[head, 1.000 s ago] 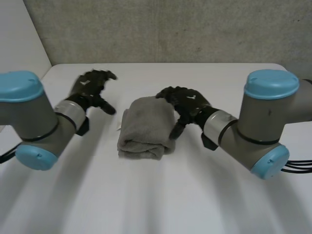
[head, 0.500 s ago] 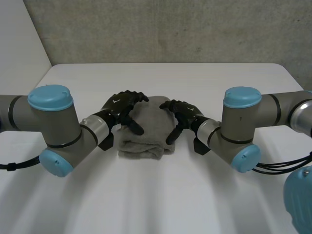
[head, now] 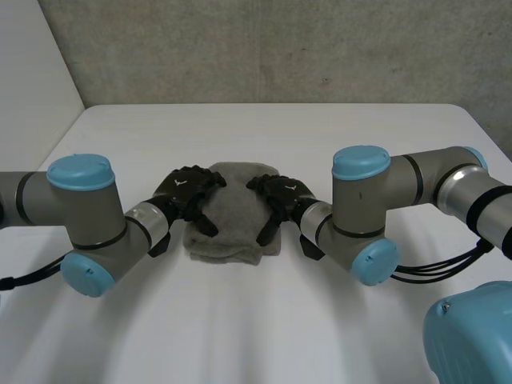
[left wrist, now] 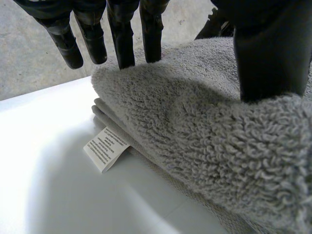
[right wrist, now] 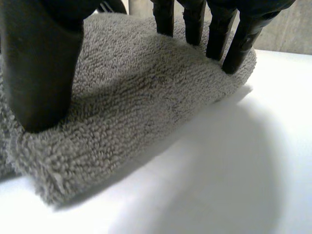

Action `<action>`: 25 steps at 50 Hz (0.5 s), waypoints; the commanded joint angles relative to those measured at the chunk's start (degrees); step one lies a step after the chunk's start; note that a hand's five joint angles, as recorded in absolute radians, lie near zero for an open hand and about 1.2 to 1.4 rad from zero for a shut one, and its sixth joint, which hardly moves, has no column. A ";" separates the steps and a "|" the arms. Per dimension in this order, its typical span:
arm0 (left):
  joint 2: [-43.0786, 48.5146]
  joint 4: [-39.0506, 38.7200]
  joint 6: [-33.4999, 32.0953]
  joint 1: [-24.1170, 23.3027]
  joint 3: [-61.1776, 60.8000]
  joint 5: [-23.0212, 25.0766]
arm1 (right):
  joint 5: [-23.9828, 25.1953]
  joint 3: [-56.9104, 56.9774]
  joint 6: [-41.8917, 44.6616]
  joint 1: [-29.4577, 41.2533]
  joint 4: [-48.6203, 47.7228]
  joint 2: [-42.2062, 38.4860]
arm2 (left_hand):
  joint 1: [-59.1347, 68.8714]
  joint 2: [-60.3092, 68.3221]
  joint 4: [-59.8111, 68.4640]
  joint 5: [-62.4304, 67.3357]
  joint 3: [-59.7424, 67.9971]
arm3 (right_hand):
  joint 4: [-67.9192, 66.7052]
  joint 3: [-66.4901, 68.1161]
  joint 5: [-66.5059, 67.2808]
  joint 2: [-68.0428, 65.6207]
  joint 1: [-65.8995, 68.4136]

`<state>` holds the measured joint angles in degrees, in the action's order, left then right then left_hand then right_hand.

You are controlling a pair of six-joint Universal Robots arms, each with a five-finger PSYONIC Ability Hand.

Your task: Fold the towel.

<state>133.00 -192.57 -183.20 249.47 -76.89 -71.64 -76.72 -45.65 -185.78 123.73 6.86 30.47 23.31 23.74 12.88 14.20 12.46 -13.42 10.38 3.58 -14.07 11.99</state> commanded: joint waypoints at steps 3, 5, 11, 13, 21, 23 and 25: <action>-2.56 2.98 1.53 -0.21 -0.19 0.01 | -0.01 -1.64 4.20 -0.77 2.90 4.68 | 0.53 0.10 -2.88 -0.36 -2.46 | 3.42 -0.38 -3.58 4.07 -1.99; -4.84 3.69 2.31 -0.12 -0.36 0.01 | -0.10 -3.49 4.99 -0.95 2.81 7.76 | 0.36 -0.07 -2.88 -0.53 -2.46 | 3.42 -0.38 -3.58 4.07 -1.99; -14.16 4.75 8.72 -0.03 -0.45 -0.25 | -1.68 -12.54 8.15 -5.95 2.72 21.20 | -1.15 -1.58 -2.88 -2.04 -2.46 | 3.42 -0.38 -3.58 4.07 -1.99; -16.53 4.92 10.48 0.49 -0.36 -1.13 | -1.94 -14.65 8.59 -7.19 2.55 24.37 | -1.15 -1.58 -2.88 -2.04 -2.46 | 3.42 -0.38 -3.58 4.07 -1.99; -27.43 7.03 14.10 3.39 0.25 -10.26 | -3.26 -23.51 8.94 -14.73 2.55 38.41 | -5.19 -5.62 -2.88 -6.08 -2.46 | 3.42 -0.38 -3.58 4.07 -1.99; -29.10 7.56 14.10 3.48 0.43 -11.67 | -3.26 -24.74 8.94 -16.22 2.29 40.26 | -5.19 -5.62 -2.88 -6.08 -2.46 | 3.42 -0.38 -3.58 4.07 -1.99; -30.79 8.00 14.01 3.48 0.52 -12.83 | -3.26 -25.80 8.94 -17.72 1.94 41.93 | -5.36 -5.79 -2.88 -6.25 -2.46 | 3.42 -0.38 -3.58 4.07 -1.99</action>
<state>107.40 -186.05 -169.17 252.35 -76.90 -79.82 -79.97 -67.52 -176.76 110.69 9.33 66.36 22.56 20.92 12.88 8.90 12.46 -13.42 10.38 3.58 -13.63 11.22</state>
